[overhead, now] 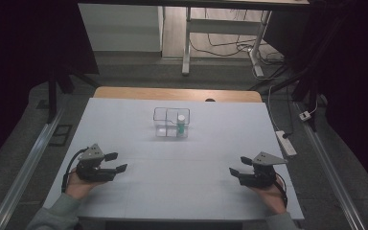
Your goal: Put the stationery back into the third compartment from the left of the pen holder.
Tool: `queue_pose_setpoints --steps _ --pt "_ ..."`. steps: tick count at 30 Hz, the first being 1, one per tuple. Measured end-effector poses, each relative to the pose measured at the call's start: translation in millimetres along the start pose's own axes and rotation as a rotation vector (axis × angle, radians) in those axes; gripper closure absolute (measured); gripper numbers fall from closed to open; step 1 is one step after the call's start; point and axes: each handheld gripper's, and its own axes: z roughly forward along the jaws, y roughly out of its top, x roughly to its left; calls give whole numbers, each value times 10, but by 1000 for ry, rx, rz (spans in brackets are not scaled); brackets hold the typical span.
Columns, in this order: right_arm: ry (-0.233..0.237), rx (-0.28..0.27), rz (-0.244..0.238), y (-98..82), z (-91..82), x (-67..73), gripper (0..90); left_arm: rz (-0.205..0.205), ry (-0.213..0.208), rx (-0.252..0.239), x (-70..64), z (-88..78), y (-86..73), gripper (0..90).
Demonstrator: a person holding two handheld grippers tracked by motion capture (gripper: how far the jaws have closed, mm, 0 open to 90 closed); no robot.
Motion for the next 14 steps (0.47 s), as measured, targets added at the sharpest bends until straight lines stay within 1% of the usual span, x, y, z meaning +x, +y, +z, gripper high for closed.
queue_pose_setpoints --steps 6,14 --pt "2 3 2 -9 -22 -4 303 15 5 6 -11 24 16 344" --pt "2 2 -6 -7 -17 22 289 10 6 4 -16 11 26 326"
